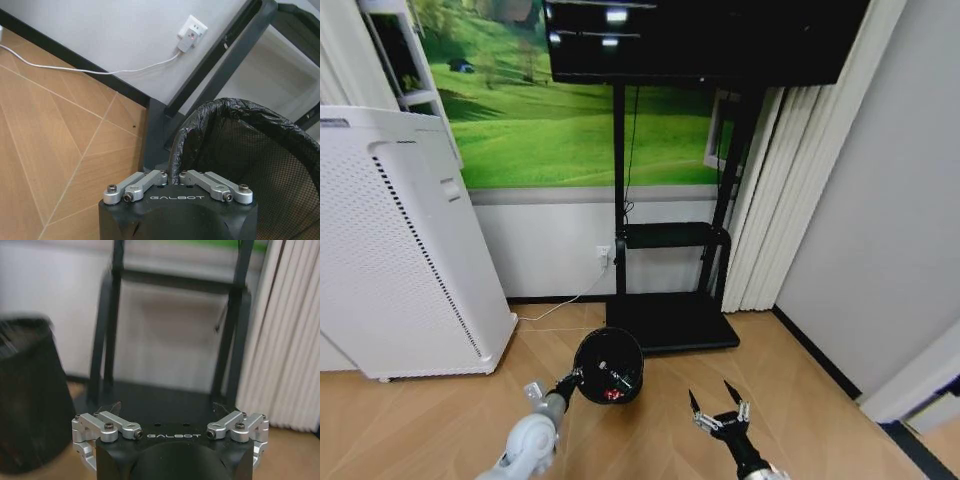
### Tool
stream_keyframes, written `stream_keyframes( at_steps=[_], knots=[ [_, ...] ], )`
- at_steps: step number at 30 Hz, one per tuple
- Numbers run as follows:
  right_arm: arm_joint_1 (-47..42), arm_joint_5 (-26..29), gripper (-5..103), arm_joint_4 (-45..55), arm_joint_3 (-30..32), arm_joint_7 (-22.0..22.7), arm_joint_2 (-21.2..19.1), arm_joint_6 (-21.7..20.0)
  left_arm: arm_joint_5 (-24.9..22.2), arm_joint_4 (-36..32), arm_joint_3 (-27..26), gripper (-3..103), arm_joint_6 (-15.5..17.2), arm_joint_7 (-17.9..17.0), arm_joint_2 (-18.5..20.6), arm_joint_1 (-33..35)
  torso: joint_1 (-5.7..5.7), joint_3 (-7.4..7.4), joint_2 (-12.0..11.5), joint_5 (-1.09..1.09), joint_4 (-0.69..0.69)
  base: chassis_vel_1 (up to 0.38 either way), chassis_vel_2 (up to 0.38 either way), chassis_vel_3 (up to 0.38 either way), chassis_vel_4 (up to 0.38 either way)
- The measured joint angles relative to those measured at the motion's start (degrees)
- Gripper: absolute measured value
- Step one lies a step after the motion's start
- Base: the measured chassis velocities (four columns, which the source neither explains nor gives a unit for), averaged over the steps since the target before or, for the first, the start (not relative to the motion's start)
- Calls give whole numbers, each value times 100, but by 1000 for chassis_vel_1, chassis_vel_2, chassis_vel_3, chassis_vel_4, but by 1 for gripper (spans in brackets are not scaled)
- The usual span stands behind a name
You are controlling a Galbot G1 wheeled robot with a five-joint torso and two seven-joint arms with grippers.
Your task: Pick up the trash bin and place the garbage on the floor into it.
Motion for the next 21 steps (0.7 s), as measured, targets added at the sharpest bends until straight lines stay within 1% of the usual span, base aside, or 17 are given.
stream_keyframes(
  at_steps=[1, 2, 3, 4, 5, 6, 7, 8, 10, 11, 13, 14, 15, 17, 21],
  knots=[
    [0, 0, 100, 0, 0, 0, 0, 0, 0, 0, 0, 4, 0, 0, 0, 0, 0, 0, 0, 0, 0, 0, 0, 0, 0],
    [167, 59, 100, -293, 25, 26, -81, -142, -2, -44, -52, 4, 0, -14, -5, 63, 0, 0, 0, -4, 1, 38, 56, -53, -30],
    [284, 80, 100, -553, 72, 30, -141, -226, -3, -78, -109, 4, 4, -22, -9, 140, 0, 0, 0, -2, 0, 95, 56, -50, -51],
    [284, 80, 100, -553, 72, 30, -141, -226, -3, -78, -109, 4, 4, -22, -9, 140, 0, 0, 0, -2, 0, 95, 56, -50, -51],
    [381, 85, 100, -824, 146, 2, -195, -286, 2, -99, -186, 4, 5, -31, -16, 233, 0, 0, 0, -1, 5, 79, 106, -50, -51],
    [394, 100, 100, -1001, 209, -49, -215, -329, 2, -102, -230, 4, 10, -34, -23, 300, 0, 0, 0, -3, 5, 79, 62, -65, -51],
    [364, 125, 100, -1201, 278, -155, -216, -355, 1, -102, -259, 4, 20, -36, -29, 369, 0, 0, 0, -4, 3, 50, 62, -18, -37],
    [364, 125, 100, -1201, 278, -155, -216, -355, 1, -102, -259, 4, 20, -36, -29, 369, 0, 0, 0, -4, 3, 50, 62, -18, -37],
    [254, 110, 101, -1622, 404, -273, -153, -361, 15, -87, -285, 4, 32, -27, -32, 475, 0, 0, 0, -2, 0, 0, 0, 0, 0],
    [254, 110, 101, -1622, 404, -273, -153, -361, 15, -87, -285, 4, 32, -27, -32, 475, 0, 0, 0, -2, 0, 0, 0, 0, 0],
    [215, 35, 97, -2057, 464, -292, -80, -363, 48, -81, -319, 4, 43, -12, -47, 551, 0, 0, 0, -2, 0, 0, 0, 0, 0],
    [215, 35, 97, -2057, 464, -292, -80, -363, 48, -81, -319, 4, 43, -12, -47, 551, 0, 0, 0, -2, 0, 0, 0, 0, 0],
    [213, 19, 93, -2134, 475, -293, -73, -359, 52, -81, -326, 4, 43, -10, -49, 556, 0, 0, 0, -1, 0, 0, 0, 0, 0],
    [216, 8, 90, -2437, 490, -344, -68, -352, 60, -72, -334, 4, 45, -9, -53, 552, -2, 0, 0, -2, 0, 0, 0, 0, 0],
    [315, 2, 86, -2759, 475, -428, -73, -333, 68, -63, -318, 4, 45, -13, -60, 520, -1, 0, 0, -2, 0, 0, 0, 0, 0]
  ],
)
